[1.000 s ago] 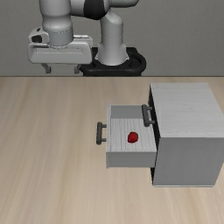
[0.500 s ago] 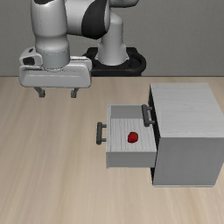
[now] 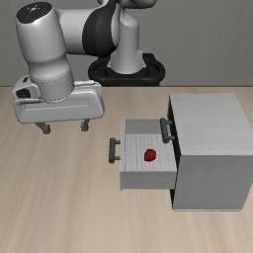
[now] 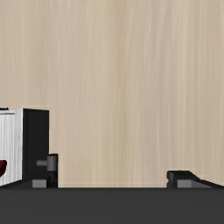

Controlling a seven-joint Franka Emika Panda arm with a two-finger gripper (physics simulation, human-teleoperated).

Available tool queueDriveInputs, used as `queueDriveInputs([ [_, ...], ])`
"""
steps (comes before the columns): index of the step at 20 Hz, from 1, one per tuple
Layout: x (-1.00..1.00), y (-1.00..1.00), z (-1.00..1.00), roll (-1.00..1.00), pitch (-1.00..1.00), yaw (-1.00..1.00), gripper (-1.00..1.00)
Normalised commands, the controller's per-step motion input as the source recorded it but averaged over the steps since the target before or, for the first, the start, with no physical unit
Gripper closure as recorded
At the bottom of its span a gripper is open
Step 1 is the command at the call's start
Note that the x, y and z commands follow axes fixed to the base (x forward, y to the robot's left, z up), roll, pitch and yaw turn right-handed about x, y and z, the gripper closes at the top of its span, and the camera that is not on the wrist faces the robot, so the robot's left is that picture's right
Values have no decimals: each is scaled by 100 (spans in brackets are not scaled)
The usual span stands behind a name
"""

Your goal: Close the middle layer of the cabinet

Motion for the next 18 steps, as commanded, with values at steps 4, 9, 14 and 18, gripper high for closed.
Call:
queueDriveInputs([
  [4, 0, 0, 0, 45, 0, 0, -100],
  [9, 0, 0, 0, 49, 0, 0, -100],
  [14, 0, 0, 0, 45, 0, 0, -100],
  [18, 0, 0, 0, 45, 0, 0, -100],
])
